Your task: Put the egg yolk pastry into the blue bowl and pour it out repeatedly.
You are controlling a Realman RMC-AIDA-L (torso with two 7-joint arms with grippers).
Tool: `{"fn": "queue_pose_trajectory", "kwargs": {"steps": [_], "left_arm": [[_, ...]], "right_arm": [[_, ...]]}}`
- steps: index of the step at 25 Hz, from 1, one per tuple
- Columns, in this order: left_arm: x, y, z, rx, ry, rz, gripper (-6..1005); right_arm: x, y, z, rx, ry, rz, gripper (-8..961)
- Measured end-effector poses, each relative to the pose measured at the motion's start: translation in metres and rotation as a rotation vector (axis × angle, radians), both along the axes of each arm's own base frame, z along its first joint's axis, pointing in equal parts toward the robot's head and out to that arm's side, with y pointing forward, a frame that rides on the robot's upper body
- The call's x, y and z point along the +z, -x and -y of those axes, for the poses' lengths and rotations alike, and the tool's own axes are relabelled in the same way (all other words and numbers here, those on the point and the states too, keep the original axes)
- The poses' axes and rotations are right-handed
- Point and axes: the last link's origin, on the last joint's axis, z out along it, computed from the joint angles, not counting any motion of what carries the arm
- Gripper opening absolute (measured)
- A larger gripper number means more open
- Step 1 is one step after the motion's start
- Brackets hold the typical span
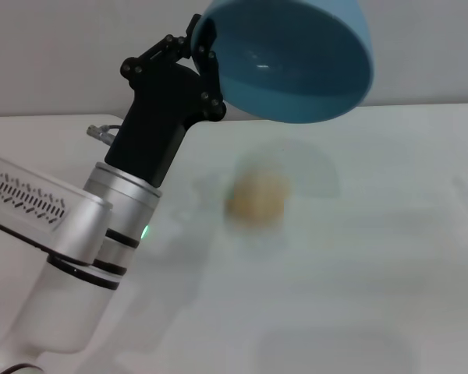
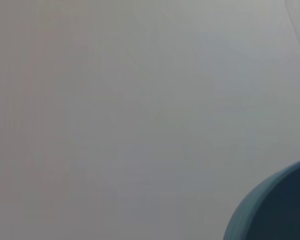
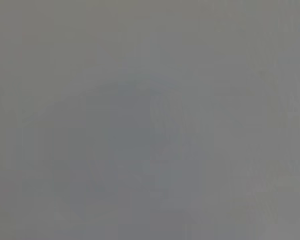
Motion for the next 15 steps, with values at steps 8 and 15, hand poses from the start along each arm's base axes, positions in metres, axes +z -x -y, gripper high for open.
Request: {"fn": "queue_pose_trajectory", "kwargs": {"steps": [8, 15], "left_arm": [[-0.011, -0.001, -0.013, 0.009, 0.057, -0.078, 12], [-0.02, -0.002, -0.039, 0.152, 0.168, -0.123, 11]], "right_arm": [[-0.002, 0.005, -0.005, 0.015, 0.006, 0.0, 494], [-0.016, 0.016, -0.012, 0.059, 0.07, 0.017, 495]]}}
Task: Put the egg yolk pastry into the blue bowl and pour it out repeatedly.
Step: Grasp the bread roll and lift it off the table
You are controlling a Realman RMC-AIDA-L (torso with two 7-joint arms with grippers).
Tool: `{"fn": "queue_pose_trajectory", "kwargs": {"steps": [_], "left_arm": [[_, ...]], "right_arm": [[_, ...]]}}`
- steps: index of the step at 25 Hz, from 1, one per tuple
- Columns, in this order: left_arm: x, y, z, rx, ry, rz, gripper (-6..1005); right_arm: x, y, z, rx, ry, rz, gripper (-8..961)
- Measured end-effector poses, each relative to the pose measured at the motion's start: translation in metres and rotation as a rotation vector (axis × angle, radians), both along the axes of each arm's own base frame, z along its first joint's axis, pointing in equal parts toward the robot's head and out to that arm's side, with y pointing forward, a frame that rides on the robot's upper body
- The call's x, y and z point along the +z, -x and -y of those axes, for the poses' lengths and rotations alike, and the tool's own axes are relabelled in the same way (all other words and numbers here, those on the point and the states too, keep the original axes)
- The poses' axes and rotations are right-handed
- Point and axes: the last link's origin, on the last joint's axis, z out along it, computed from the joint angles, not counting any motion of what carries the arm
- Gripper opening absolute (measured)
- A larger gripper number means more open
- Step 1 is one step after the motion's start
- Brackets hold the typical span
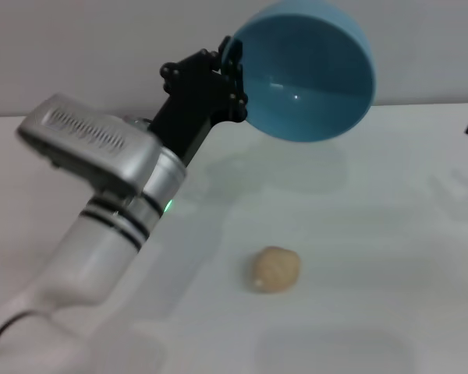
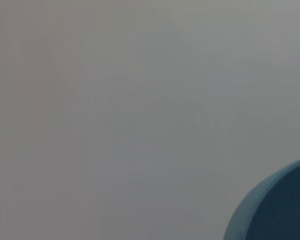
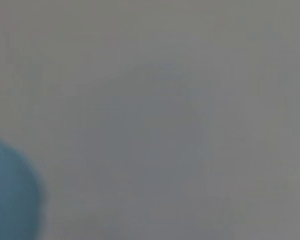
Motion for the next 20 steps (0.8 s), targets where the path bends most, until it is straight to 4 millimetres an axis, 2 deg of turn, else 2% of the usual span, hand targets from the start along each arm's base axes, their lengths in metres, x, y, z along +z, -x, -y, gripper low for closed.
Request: {"fn": "queue_pose_trajectory", "kwargs": {"steps": [5, 13, 16, 20], "left_arm": [[0.0, 0.002, -0.035, 0.222, 0.165, -0.056, 11], [0.015, 0.006, -0.062, 0.394, 0.327, -0.097, 11], [0.017, 0.006, -0.07, 0.448, 0.43, -0.157, 10], [0.021, 0.015, -0.079, 0.548, 0.565, -0.243, 10]], "right_arm": [[-0.017, 0.017, -0.009, 0.06, 0.077, 0.025, 495], [-0.046, 0.037, -0.03, 0.05, 0.333, 0.136, 494], [-0.056, 0.049, -0.038, 0.043, 0.439, 0.21, 494], [-0.062, 0.06, -0.04, 0.045, 0.498, 0.257, 495]]}}
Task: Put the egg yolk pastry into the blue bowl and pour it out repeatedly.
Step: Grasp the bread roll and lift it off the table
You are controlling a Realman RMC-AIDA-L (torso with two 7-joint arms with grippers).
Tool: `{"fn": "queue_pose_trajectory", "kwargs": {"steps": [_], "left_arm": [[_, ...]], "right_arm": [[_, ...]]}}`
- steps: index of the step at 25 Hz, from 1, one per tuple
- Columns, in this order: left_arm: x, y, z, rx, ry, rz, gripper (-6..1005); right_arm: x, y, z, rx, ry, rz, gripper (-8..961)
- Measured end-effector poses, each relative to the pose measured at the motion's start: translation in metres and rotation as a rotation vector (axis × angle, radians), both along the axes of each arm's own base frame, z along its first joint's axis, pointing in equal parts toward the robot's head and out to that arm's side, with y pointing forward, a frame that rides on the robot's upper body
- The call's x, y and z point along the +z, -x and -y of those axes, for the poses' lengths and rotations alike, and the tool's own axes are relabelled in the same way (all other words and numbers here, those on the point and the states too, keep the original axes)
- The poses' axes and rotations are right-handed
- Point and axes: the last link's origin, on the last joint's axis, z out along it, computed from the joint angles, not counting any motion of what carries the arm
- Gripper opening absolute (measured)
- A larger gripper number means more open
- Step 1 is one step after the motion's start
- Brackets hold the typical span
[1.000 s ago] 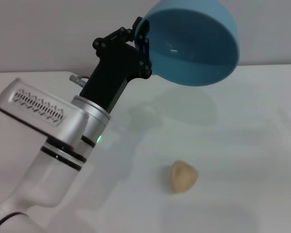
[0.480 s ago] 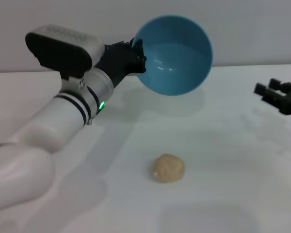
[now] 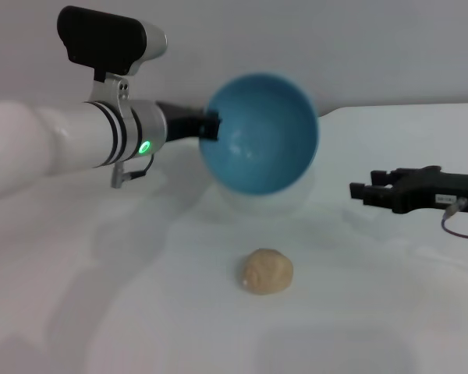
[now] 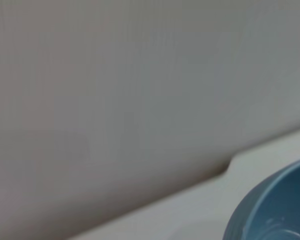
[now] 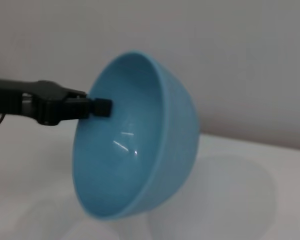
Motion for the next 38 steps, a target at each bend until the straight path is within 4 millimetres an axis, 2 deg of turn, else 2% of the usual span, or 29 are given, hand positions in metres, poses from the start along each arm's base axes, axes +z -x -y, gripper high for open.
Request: {"fn": "queue_pose_trajectory", "kwargs": {"steps": [2, 12, 17, 25, 33, 38], "left_arm": [[0.002, 0.007, -0.001, 0.061, 0.076, -0.061, 10], [0.018, 0.024, 0.001, 0.196, 0.142, -0.176, 10], [0.024, 0.026, 0.001, 0.2, 0.134, -0.194, 10], [0.029, 0.029, 0.0, 0.211, 0.141, -0.228, 9], [0.027, 0.03, 0.003, 0.216, 0.156, -0.237, 9], [0.025, 0.032, 0.004, 0.221, 0.159, -0.237, 10]], "right_arm": [[-0.002, 0.008, 0.0, 0.015, 0.034, 0.035, 495], [-0.012, 0.053, 0.009, 0.169, 0.245, 0.075, 497], [-0.02, 0.058, 0.012, 0.183, 0.285, 0.088, 498], [-0.036, 0.054, 0.016, 0.145, 0.338, 0.131, 499], [-0.062, 0.05, 0.01, 0.143, 0.328, 0.195, 497], [-0.073, 0.05, 0.003, 0.112, 0.322, 0.176, 496]]}}
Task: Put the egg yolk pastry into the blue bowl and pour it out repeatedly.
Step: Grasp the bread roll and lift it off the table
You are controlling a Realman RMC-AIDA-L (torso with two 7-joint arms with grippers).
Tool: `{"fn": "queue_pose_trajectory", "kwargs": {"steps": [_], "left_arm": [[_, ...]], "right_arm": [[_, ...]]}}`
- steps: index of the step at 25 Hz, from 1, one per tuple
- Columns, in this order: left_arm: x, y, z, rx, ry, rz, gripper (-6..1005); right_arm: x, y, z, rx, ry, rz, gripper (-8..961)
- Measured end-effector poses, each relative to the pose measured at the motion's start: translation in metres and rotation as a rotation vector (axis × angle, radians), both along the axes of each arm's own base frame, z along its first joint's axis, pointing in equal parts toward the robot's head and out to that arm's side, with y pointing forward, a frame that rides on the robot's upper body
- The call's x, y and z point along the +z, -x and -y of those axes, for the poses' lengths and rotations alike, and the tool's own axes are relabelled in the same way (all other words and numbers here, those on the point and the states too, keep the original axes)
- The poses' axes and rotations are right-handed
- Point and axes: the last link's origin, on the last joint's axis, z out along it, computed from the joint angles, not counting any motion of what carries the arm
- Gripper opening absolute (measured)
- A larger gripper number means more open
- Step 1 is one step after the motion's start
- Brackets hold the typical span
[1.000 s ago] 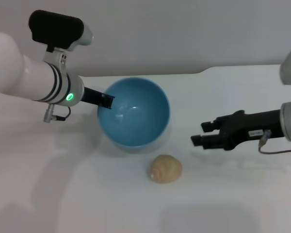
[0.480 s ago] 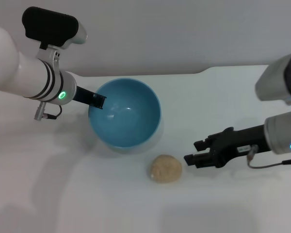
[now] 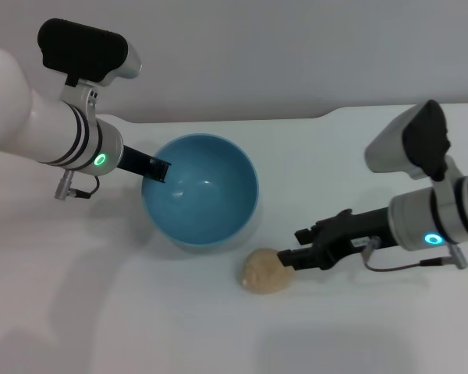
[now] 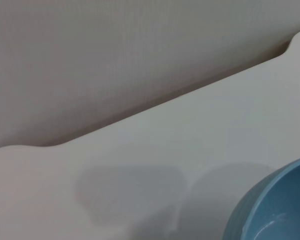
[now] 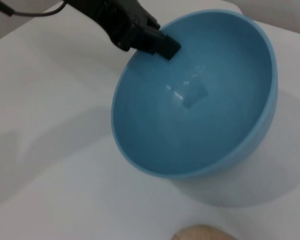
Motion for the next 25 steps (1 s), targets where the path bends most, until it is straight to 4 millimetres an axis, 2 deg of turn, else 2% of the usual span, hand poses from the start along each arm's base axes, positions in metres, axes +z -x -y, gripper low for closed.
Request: {"fn": "queue_pose_trajectory", "kwargs": {"steps": [7, 21, 25], "left_arm": [[-0.001, 0.0, 0.001, 0.004, 0.008, 0.0, 10], [-0.001, -0.001, 0.001, -0.002, 0.005, 0.004, 11], [-0.001, -0.001, 0.001, -0.002, 0.005, 0.003, 10]], "right_arm": [[-0.017, -0.001, -0.003, -0.019, 0.0, 0.009, 494], [-0.032, -0.005, 0.004, -0.076, 0.029, -0.008, 491], [-0.034, -0.008, 0.004, -0.086, 0.031, 0.003, 324]]}}
